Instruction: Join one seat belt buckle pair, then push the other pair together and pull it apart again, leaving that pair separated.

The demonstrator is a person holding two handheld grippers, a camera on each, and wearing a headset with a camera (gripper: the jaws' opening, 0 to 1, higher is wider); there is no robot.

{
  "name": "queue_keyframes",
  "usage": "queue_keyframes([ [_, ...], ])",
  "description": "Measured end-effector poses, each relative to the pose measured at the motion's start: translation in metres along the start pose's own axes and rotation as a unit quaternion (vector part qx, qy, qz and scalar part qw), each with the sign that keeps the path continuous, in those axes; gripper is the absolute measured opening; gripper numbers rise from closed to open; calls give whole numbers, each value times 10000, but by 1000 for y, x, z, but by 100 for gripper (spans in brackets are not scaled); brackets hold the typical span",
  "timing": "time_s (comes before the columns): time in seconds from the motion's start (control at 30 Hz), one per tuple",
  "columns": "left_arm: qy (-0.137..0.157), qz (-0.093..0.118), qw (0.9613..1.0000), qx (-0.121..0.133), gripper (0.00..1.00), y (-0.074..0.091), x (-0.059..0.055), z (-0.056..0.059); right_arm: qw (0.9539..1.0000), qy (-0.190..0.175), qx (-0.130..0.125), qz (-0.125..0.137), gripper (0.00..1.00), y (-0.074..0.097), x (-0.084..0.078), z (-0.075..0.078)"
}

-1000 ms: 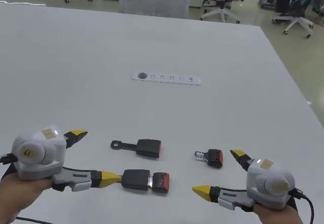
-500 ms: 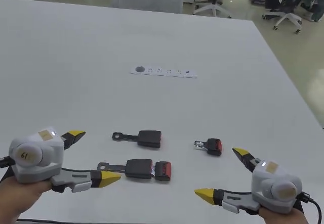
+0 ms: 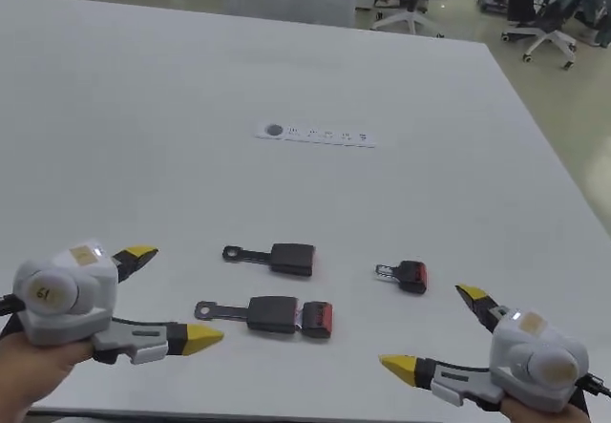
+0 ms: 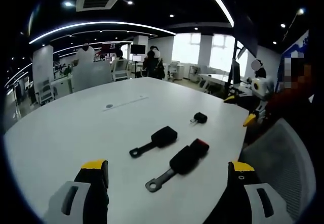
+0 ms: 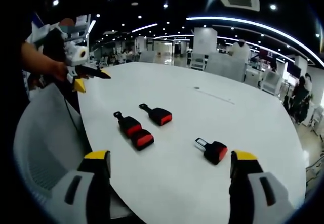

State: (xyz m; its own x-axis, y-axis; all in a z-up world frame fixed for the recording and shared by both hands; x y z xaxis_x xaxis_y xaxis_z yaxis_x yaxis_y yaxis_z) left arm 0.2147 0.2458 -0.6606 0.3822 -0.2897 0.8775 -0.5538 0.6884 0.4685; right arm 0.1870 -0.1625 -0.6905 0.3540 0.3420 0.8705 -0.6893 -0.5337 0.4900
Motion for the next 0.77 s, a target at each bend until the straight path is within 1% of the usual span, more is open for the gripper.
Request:
queue_keyframes([
  [0.07, 0, -17, 10000, 15, 100, 1, -1, -1, 10000, -10, -12, -4, 100, 2, -2, 0],
  [0.2, 43, -55, 10000, 24, 100, 2, -4, -1, 10000, 6, 11, -94, 100, 2, -5, -1],
  [0.33, -13, -59, 10000, -27, 100, 3, -3, 1, 10000, -11, -9, -74, 100, 1, -4, -1],
  [0.47, 3, -86, 10000, -47, 100, 1, -3, 1, 10000, 9, 23, -73, 100, 0, -4, -4],
  [0.6, 36, -28, 9999, -107, 100, 2, 0, 3, 9999, -10, 33, -100, 100, 0, -7, -5],
  [0.67, -14, -65, 9999, -120, 100, 2, 0, 3, 9999, -41, 25, -89, 100, 0, -8, -5],
  [0.77, 30, -69, 9999, -125, 100, 2, -1, 1, 10000, -28, 24, -78, 100, 0, -8, -5],
])
Point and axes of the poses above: the centre of the closed fingertips' face, and the gripper's own axes: y roughly backward along the fingers, z roughly to its right, x roughly out of its top, the point moved 10 cm from there along y, roughly backward along the fingers, and after that the axes turned 1 degree about -x, right-handed, at the moved point
